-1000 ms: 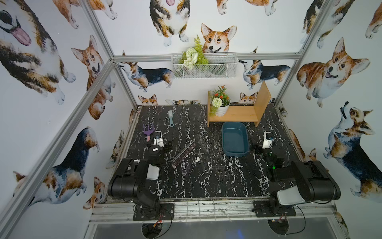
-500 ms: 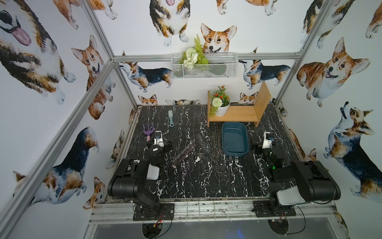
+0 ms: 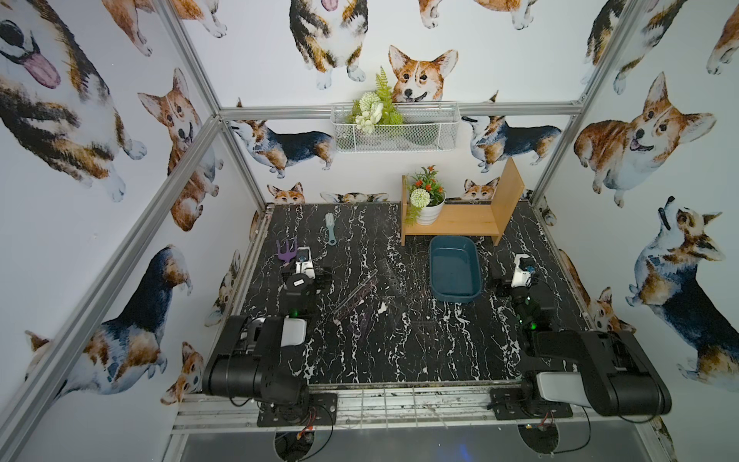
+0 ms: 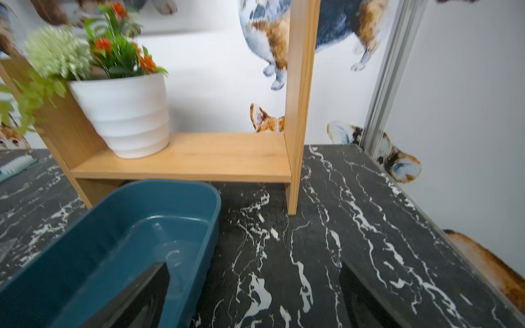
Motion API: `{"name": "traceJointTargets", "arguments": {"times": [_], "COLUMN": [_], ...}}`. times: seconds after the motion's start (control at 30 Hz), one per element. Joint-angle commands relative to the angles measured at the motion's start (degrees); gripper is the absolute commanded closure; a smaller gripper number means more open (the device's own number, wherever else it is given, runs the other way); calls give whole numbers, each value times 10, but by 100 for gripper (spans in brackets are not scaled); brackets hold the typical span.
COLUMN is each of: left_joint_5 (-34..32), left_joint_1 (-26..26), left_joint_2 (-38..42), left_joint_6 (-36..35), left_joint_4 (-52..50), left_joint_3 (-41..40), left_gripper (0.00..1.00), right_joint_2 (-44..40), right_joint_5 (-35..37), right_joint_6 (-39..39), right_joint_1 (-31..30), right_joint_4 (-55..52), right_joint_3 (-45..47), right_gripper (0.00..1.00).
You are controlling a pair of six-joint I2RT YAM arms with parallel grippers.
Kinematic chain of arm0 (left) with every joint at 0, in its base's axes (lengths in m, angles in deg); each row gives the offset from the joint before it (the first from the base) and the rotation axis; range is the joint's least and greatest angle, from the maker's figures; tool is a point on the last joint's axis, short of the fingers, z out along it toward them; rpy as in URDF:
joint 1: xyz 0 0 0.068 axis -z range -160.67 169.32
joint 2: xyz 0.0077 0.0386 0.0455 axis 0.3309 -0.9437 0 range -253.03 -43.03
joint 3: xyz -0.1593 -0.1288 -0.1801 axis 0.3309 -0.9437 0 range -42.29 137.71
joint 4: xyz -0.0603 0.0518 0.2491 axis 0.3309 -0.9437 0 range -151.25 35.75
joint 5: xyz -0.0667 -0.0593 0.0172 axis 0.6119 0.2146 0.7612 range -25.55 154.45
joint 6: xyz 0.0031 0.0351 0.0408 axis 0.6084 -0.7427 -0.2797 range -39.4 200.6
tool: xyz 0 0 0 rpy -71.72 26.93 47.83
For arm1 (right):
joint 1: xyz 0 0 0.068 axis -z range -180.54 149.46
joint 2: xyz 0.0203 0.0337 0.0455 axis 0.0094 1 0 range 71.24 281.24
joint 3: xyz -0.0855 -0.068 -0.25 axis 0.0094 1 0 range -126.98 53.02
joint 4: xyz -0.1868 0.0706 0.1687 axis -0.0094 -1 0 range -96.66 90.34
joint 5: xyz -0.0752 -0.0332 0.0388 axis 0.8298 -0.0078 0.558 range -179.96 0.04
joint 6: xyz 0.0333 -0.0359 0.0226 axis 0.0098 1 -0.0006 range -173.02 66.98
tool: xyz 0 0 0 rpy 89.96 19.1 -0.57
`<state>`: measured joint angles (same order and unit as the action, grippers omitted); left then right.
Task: Put the scattered rulers into the storage box
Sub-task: Pick up the ruler from the center of the board.
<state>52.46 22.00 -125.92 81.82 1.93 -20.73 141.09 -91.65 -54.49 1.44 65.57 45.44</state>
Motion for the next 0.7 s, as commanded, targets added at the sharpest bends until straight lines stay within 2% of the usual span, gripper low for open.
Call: {"name": "traceJointTargets", "arguments": {"times": [0.0,0.13,0.23,0.27,0.3,0.33,0.43,0.5,0.53,0.6,0.67], "left_joint_5": [-40,-51,-80,-81,-68,-41,52,121,151,205,234], "left_joint_1": [0,0,1,1,1,1,1,1,2,2,3], "left_joint_2": [32,95,129,137,143,150,157,151,145,134,123], "left_joint_6": [48,136,221,245,263,274,289,281,278,261,250], "left_joint_4": [-170,-280,-409,-450,-489,-533,-642,-693,-719,-765,-808], "left_joint_3": [44,82,135,153,171,193,261,288,300,318,327], "left_gripper": [1,1,1,1,1,0,1,1,4,19,26], "right_joint_2": [-106,-235,-309,-332,-353,-370,-400,-399,-393,-378,-362], "right_joint_5": [31,62,46,75,96,87,51,-5,-35,-75,-101], "right_joint_6": [-47,-133,-173,-221,-269,-296,-316,-310,-309,-306,-308], "right_joint_1": [-1,0,0,0,2,7,7,7,7,7,7], "right_joint_4": [-98,-286,-357,-381,-425,-467,-561,-593,-609,-638,-663], "right_joint_3": [-4,-49,-60,-60,-68,-79,-110,-129,-140,-162,-183], "right_gripper": [0,0,0,0,0,0,0,0,2,22,45]}}
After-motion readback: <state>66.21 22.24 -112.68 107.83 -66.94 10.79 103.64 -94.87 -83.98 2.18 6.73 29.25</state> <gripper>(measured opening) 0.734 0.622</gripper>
